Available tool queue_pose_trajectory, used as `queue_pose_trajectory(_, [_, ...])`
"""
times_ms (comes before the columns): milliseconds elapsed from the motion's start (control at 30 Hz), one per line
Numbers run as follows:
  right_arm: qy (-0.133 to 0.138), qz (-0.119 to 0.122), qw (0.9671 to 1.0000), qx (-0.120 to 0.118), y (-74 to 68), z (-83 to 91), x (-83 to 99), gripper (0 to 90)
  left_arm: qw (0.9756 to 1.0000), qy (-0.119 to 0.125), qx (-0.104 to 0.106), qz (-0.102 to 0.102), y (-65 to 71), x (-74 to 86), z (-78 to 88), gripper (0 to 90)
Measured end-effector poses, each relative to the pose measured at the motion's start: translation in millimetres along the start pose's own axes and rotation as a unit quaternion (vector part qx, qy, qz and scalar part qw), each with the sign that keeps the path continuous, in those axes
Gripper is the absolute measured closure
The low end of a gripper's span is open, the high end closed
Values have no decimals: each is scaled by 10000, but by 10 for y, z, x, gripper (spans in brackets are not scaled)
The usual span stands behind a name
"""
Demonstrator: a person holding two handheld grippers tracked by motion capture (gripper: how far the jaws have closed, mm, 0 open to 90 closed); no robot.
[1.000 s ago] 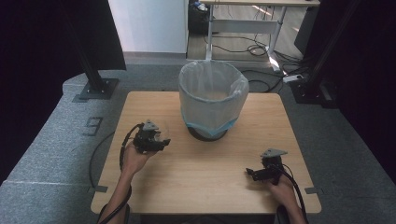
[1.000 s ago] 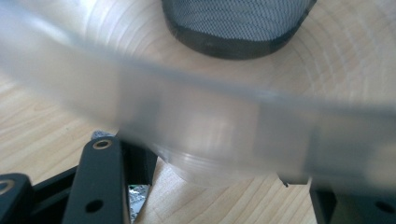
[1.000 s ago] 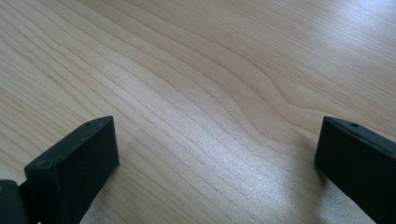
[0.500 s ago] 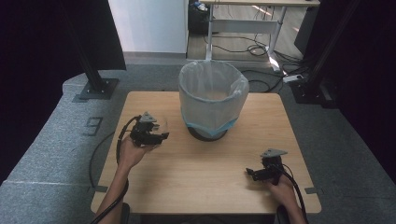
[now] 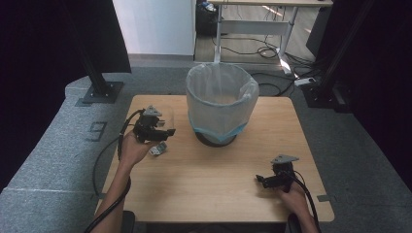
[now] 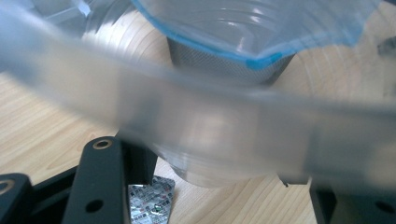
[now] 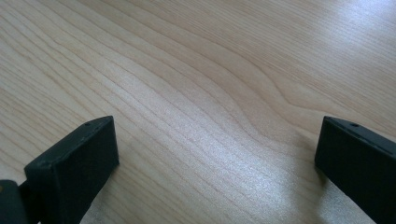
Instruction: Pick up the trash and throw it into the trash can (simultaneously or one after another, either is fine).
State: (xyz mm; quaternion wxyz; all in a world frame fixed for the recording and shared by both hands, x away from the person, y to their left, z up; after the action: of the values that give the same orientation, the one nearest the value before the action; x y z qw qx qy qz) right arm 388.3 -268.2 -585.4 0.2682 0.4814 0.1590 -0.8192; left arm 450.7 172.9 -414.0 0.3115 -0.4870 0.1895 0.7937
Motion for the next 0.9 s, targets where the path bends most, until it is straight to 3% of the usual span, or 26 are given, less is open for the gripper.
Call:
queue_pose_trajectory(500, [1,-1,10000,2,-1,0,0,0,10000,9,44,-81,0,-309,67,418])
queue_pose_trajectory(900, [-7,-2,10000,-3,0,1,-1,0,9998,165,79,-97,-5,-633,188,418])
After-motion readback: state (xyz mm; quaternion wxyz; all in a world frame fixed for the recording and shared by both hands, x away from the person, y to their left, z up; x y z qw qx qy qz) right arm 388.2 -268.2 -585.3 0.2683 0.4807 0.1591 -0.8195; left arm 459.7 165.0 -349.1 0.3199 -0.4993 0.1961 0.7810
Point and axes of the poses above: each handheld gripper's, and its own axes: z roughly backward along the jaws, x roughly out of its underside, y roughly to its right, the point moved 4 cm from there along -z, roughly forward along the jaws, and after that the axes turned 15 degrees about y, right-handed, at the moved point
